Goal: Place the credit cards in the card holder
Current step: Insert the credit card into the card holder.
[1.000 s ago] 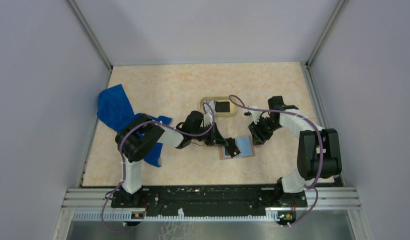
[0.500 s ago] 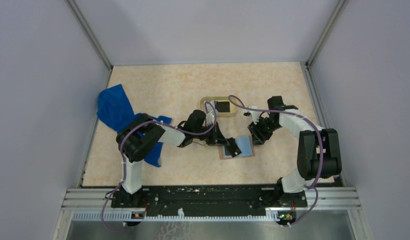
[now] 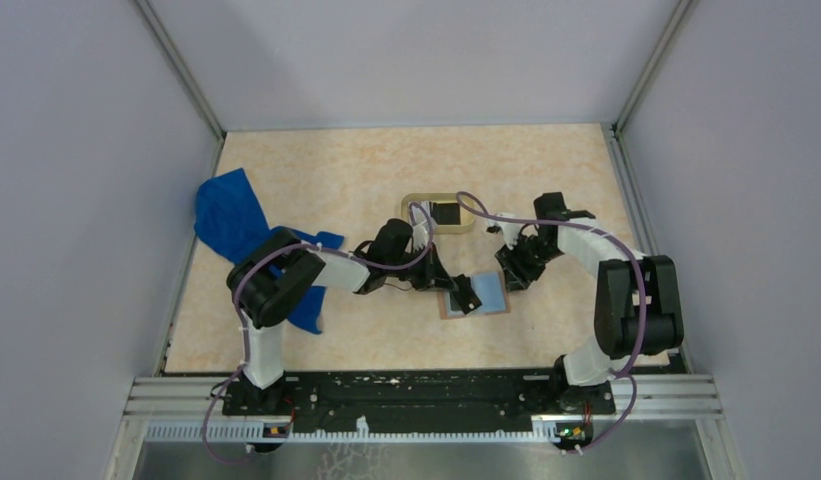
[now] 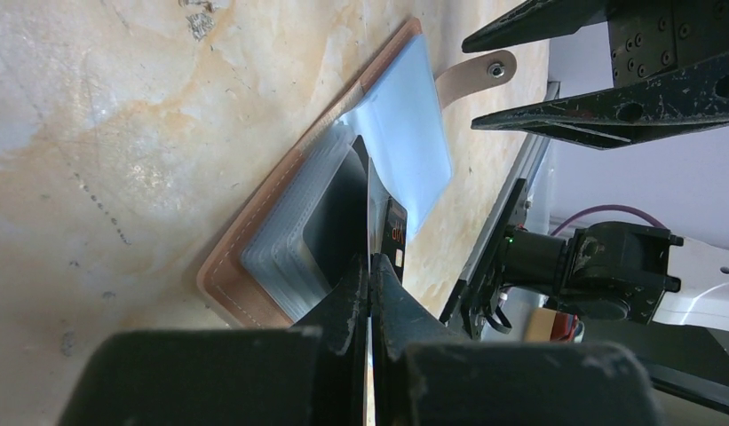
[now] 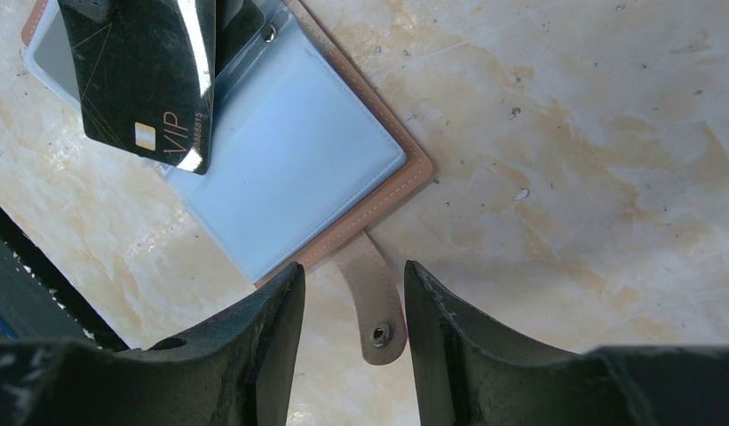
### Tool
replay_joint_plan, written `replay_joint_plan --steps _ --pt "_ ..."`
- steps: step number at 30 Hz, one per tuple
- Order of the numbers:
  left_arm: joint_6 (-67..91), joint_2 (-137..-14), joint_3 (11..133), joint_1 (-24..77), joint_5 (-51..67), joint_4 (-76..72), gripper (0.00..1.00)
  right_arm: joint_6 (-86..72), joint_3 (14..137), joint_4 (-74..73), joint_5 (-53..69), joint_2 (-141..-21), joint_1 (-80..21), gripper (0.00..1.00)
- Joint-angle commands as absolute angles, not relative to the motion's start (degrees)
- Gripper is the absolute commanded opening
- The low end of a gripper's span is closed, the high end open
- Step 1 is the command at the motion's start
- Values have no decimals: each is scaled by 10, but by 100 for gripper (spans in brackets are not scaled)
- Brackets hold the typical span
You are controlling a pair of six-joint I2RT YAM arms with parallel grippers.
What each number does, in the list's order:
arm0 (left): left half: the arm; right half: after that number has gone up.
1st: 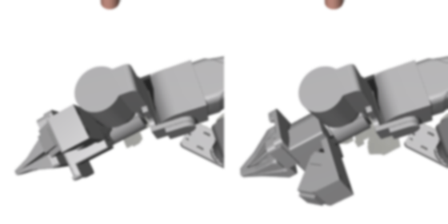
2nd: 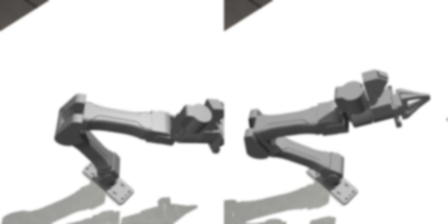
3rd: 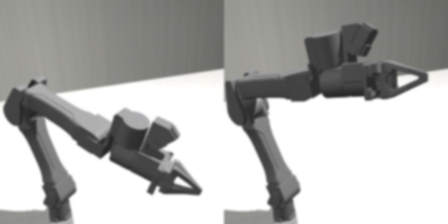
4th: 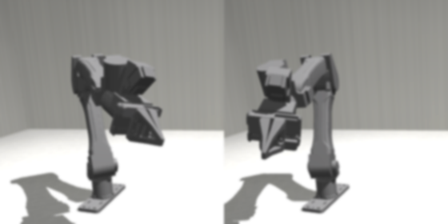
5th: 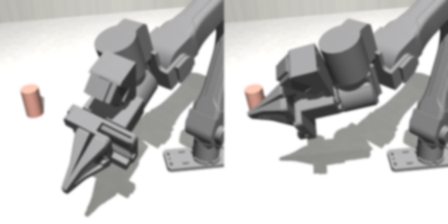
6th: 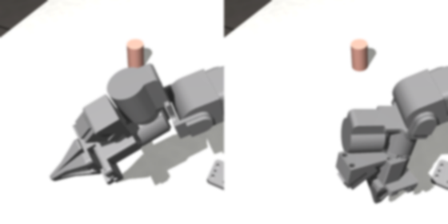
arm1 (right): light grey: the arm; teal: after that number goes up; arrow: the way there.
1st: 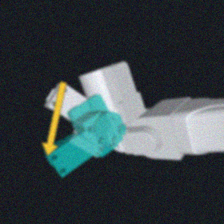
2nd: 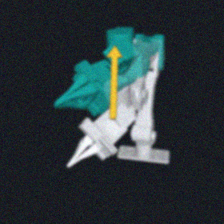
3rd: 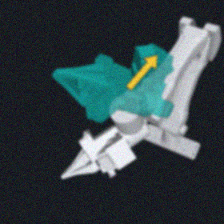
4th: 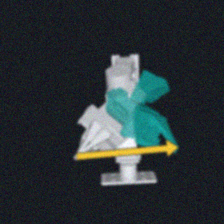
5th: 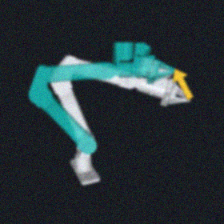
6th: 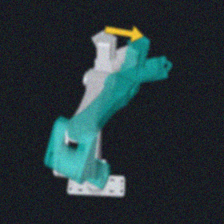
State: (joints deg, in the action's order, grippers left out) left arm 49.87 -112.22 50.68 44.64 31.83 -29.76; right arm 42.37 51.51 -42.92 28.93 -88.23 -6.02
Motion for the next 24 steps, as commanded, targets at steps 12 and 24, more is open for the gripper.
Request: replay_joint_plan --steps 12,24 --pt "464 -1096 504 449 295 -246 0 422 535 -430 292 -891 -69 45" --pt "462 -1120 522 451 305 -244 0 422 535 -432 291 -894 -72 45"
